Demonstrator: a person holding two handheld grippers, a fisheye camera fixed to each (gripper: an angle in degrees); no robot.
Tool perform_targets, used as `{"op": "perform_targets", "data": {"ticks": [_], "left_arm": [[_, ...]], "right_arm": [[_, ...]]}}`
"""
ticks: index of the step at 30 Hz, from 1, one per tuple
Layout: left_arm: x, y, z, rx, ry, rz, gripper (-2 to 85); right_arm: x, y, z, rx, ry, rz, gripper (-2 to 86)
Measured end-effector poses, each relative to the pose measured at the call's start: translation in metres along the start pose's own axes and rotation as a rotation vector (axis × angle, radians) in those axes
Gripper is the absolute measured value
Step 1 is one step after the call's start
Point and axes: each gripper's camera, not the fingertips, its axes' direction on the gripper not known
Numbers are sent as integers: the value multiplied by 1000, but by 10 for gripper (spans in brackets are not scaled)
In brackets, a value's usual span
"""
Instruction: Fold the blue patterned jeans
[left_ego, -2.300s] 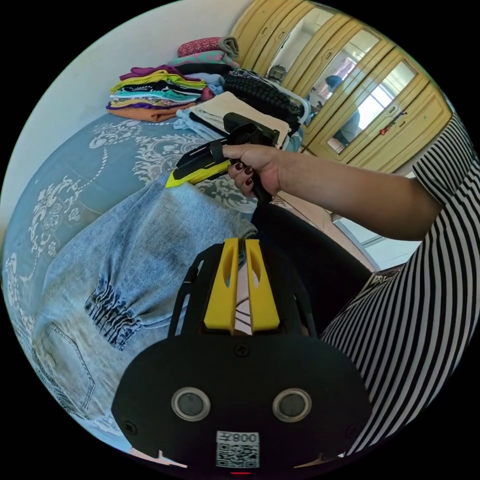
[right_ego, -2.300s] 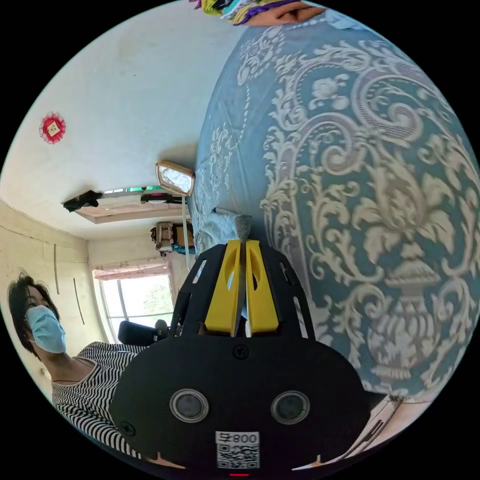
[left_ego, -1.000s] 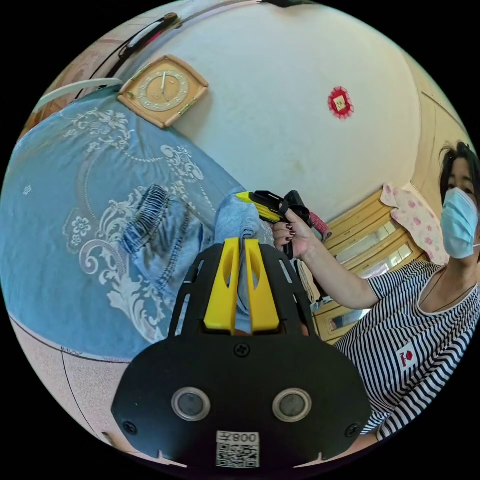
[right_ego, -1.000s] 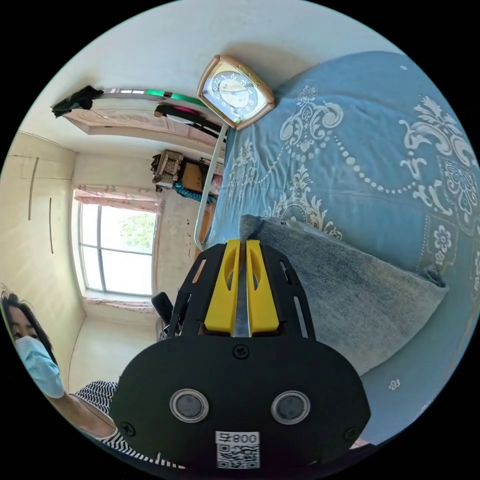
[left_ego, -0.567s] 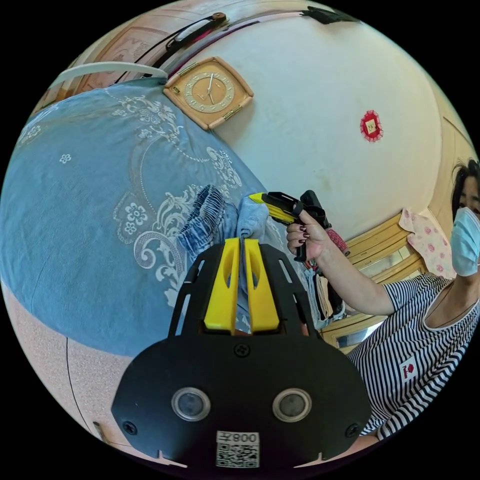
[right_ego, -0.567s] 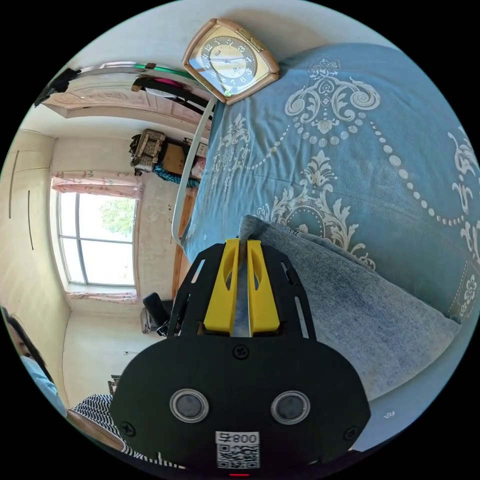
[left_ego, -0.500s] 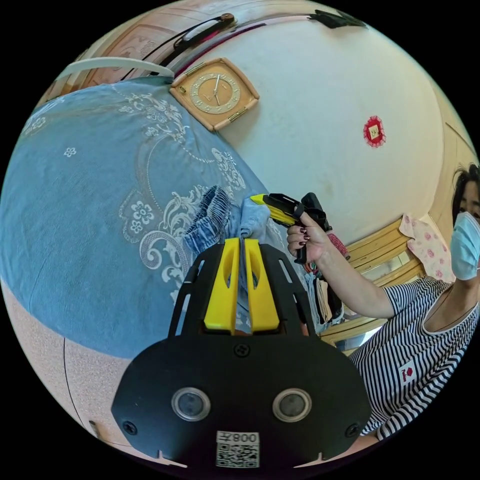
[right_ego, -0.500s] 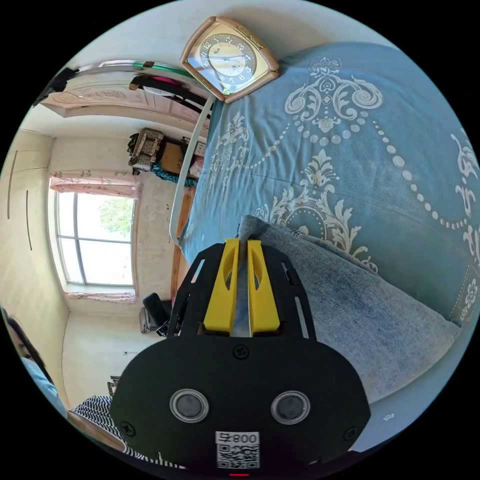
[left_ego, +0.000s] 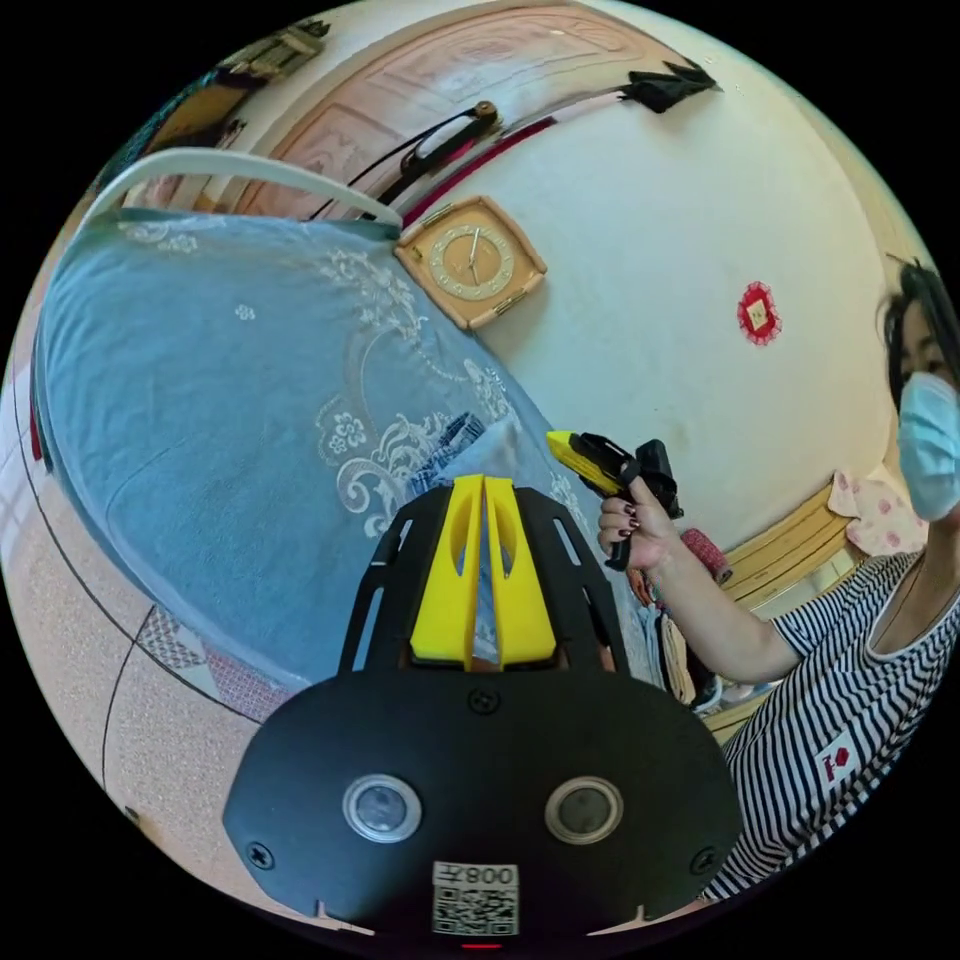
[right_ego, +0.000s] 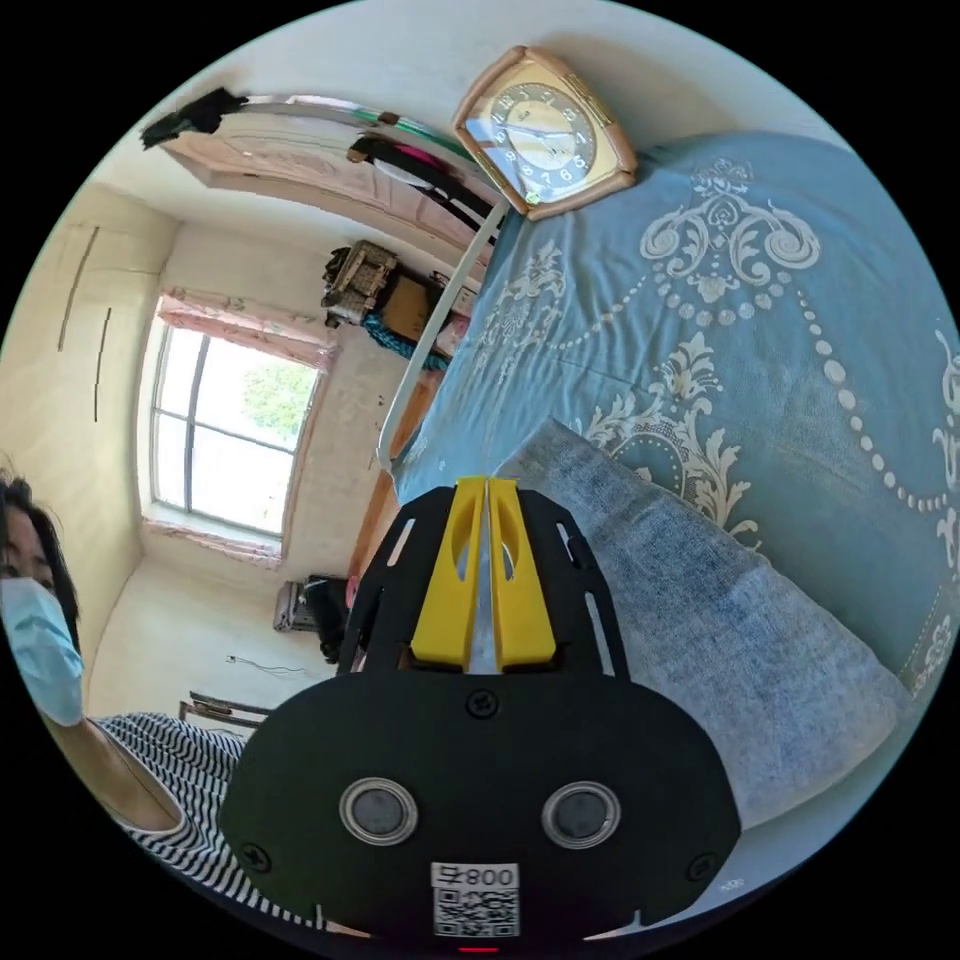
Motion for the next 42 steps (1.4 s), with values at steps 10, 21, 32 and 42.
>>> {"op": "perform_targets", "data": {"ticks": [10,21,32,42], "left_arm": [[67,16,92,-336,-451,367,1],[124,37,81,-186,-509,469,0],[133,58,109,-252,-562,406,1],[174,97,136,-389,-513,472,1]], "right_arm": [[-65,-14,114,-227,515,-335,2],[-92,-13,112,-135,527,-402,1],[-54,-33,127,-244,488,-288,1],[-31,-15,97,-212,440,-234,1]]}}
